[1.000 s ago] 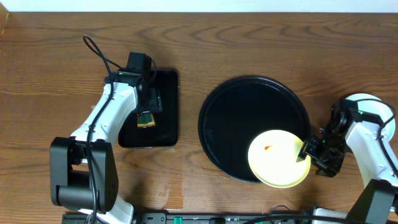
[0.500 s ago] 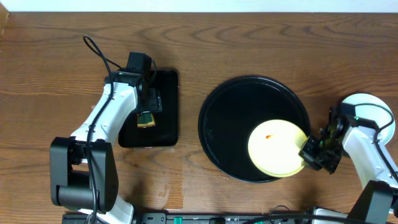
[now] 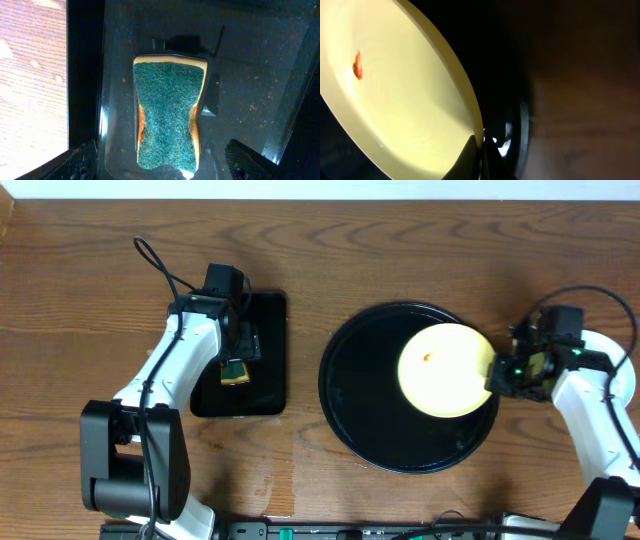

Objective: Clean dirty plates on tray and stack at the side
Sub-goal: 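Grip the yellow plate rim and slide it onto the round tray center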

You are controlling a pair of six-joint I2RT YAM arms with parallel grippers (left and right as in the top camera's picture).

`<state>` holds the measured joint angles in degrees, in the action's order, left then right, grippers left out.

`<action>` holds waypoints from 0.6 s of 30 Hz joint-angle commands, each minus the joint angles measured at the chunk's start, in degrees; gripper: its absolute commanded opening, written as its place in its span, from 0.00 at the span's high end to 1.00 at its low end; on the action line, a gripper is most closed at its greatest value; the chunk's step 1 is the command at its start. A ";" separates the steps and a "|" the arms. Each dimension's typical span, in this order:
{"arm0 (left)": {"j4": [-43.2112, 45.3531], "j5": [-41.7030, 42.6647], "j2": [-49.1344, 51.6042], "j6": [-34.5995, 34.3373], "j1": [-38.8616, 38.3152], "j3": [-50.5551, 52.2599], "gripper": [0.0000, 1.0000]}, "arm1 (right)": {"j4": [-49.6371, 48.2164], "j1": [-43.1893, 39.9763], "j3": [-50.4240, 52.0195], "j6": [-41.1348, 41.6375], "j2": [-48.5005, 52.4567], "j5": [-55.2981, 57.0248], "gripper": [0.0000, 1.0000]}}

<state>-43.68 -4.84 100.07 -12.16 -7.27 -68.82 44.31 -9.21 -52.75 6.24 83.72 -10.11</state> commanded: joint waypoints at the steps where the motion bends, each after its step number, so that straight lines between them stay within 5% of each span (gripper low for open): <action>1: -0.33 -0.28 -0.70 0.11 0.09 -0.02 0.17 | -2.95 5.11 -0.72 -10.45 0.28 -2.32 0.99; 6: -0.33 -0.28 -0.70 0.11 0.09 -0.02 0.17 | -7.58 10.14 -0.72 -15.34 0.44 1.18 0.99; 18: -0.33 -0.28 -0.70 0.11 0.09 -0.02 0.17 | -9.62 13.00 -0.72 -10.80 5.42 4.70 0.99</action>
<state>-43.68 -4.84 100.07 -12.16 -7.27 -68.82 34.00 3.20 -52.75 -7.18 87.68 -6.09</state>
